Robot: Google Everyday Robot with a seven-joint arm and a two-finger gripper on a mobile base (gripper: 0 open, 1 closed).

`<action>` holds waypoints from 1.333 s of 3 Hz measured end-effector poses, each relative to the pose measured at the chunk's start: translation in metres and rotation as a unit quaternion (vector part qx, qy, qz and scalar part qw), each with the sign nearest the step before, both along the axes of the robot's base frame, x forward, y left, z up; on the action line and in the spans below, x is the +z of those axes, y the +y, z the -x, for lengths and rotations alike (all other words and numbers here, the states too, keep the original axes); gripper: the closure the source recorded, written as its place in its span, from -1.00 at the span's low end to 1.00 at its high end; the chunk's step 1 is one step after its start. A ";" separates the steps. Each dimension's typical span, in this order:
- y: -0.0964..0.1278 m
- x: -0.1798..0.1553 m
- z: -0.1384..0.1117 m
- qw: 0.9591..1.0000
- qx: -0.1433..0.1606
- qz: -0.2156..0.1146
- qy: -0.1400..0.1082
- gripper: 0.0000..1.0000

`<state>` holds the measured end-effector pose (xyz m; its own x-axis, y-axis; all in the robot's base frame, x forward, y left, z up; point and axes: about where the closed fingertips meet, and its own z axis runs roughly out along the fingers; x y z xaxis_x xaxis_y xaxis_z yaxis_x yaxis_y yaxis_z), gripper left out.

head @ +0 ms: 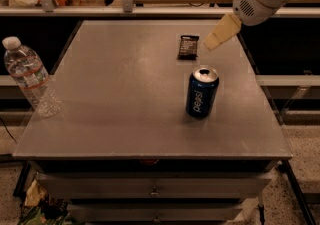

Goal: Move rxbar chocolate near water bottle

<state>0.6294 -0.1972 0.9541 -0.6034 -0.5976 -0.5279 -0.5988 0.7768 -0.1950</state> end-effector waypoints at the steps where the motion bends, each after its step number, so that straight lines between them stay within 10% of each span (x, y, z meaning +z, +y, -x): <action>1: 0.005 -0.025 -0.033 0.998 -0.023 -0.048 -0.016 -1.00; 4: 0.022 -0.048 -0.063 0.996 -0.009 -0.083 -0.038 -1.00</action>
Offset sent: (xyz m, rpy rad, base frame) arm 0.0832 0.0195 -0.0648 0.2320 -0.1373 -0.0540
